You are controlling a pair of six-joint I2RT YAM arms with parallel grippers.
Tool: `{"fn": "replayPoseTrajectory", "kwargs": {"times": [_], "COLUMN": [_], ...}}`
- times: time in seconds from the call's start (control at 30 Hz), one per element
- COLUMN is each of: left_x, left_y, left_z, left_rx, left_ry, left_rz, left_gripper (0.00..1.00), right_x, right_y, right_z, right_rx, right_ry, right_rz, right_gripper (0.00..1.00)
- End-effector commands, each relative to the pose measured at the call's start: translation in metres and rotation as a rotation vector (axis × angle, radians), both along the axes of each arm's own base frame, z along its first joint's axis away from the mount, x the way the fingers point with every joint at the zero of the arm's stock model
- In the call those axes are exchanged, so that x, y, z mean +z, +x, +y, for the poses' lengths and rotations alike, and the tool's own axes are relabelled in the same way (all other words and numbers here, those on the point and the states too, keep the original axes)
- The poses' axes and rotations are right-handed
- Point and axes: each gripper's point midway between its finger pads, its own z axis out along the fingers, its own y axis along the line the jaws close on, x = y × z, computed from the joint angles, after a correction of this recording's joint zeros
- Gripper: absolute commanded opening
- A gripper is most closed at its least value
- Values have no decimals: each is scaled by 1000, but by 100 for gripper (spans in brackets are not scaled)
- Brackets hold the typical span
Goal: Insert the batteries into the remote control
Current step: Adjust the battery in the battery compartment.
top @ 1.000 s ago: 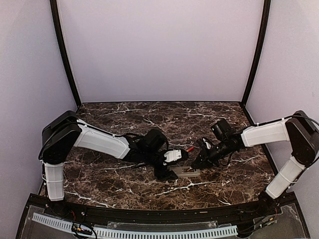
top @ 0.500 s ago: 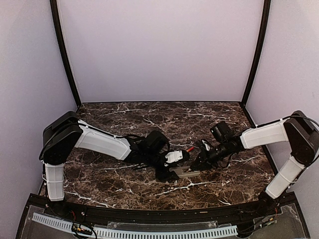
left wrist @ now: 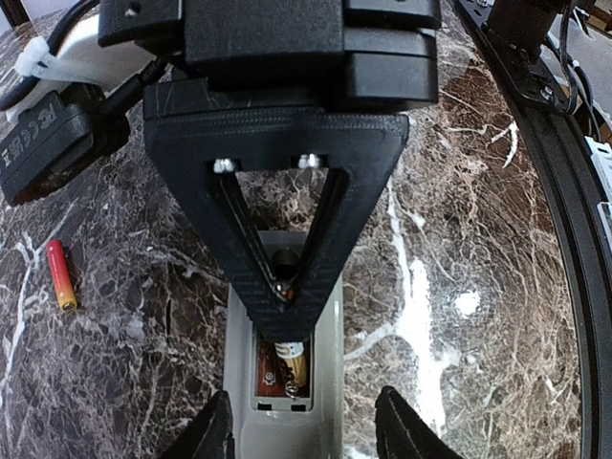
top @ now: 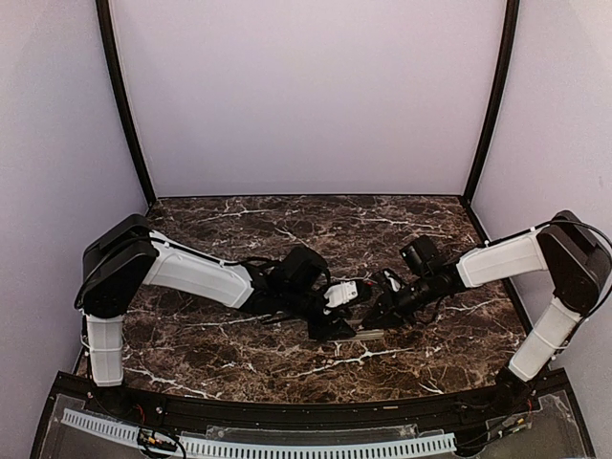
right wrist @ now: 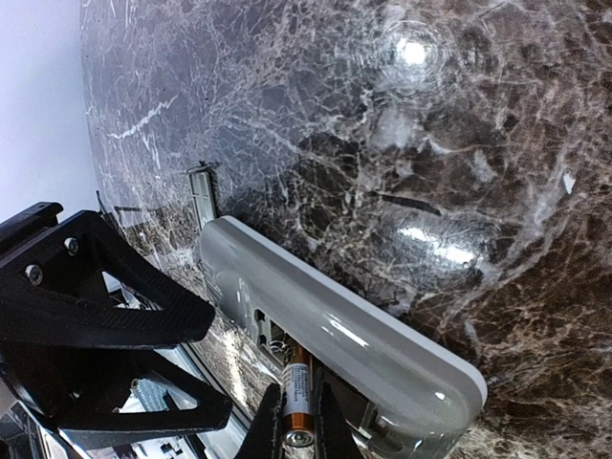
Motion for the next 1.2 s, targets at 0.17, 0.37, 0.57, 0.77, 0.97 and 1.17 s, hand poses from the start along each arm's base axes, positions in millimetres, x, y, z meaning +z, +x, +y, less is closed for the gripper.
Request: {"fn": "replayPoseTrajectory", "kwargs": {"times": [0.17, 0.37, 0.57, 0.77, 0.97, 1.17], "left_x": [2, -2, -6, -9, -11, -12], "left_y": [-5, -8, -5, 1, 1, 0], "left_z": [-14, -19, -25, -26, -25, -24], "left_rx": [-41, -50, -33, -12, -16, -22], "left_ry": [-31, -19, -4, 3, 13, 18], "left_rz": [-28, -51, -80, -101, -113, -113], "left_gripper": [40, 37, 32, 31, 25, 18], "right_x": [-8, -8, -7, -1, 6, 12], "right_y": [-3, -4, -5, -4, -3, -2], "right_z": [2, 1, 1, -1, 0, -1], "right_rx": [8, 9, 11, 5, 9, 18], "right_ry": [-5, -7, -6, -12, -10, -15], "right_rz": [11, 7, 6, -7, -22, -43], "right_gripper": [0, 0, 0, 3, 9, 15]}}
